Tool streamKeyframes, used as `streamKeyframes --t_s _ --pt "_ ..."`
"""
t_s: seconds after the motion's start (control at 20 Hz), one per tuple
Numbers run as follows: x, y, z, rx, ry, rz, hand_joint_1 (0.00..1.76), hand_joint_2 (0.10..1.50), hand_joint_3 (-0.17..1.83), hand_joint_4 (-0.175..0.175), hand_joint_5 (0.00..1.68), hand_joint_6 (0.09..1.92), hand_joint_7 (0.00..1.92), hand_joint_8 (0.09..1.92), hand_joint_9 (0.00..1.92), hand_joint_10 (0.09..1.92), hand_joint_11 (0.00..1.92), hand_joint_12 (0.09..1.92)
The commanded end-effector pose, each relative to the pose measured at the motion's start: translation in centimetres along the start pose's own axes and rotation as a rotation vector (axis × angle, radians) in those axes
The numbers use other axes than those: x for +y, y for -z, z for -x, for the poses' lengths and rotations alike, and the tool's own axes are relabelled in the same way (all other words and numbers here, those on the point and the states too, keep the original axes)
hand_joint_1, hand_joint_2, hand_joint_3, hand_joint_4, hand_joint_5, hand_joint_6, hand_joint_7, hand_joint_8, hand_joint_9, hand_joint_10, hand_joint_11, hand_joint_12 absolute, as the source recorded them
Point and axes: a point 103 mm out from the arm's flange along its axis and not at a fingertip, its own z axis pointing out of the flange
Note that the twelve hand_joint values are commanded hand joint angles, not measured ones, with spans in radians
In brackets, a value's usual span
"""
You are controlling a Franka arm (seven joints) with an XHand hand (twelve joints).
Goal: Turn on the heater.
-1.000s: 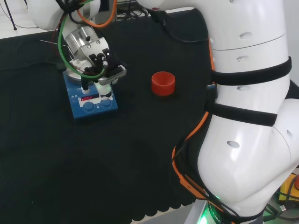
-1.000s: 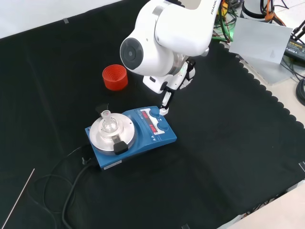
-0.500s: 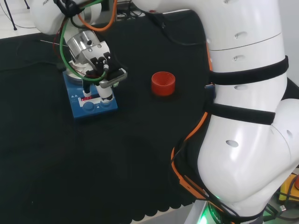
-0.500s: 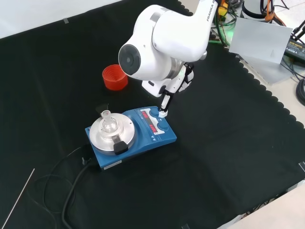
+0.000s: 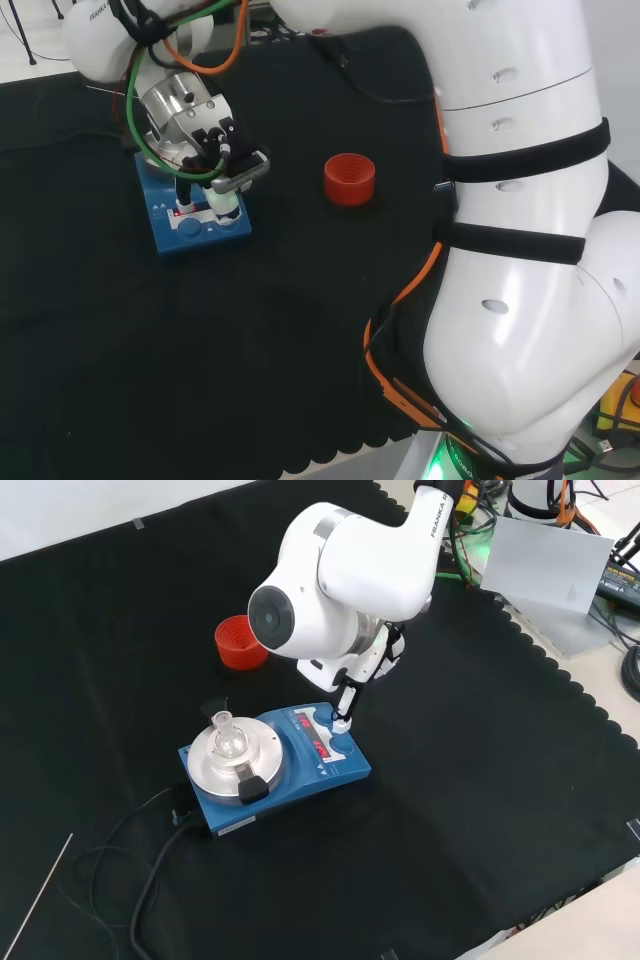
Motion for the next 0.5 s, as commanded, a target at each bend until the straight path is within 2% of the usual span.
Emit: streamKeyframes --t_s 0.05,0.5 --pt "0.5 -0.12 -0.11 -0.009 -0.001 -0.015 1.57 0.56 1.22 -0.038 0.29 0.14 1.91 1.61 1.92 1.62 1.81 1.42" --pt "0.92 -0.57 -0.02 -0.001 -0.003 -0.025 1.57 0.56 1.22 -0.038 0.3 0.13 1.91 1.61 1.92 1.62 1.81 1.42"
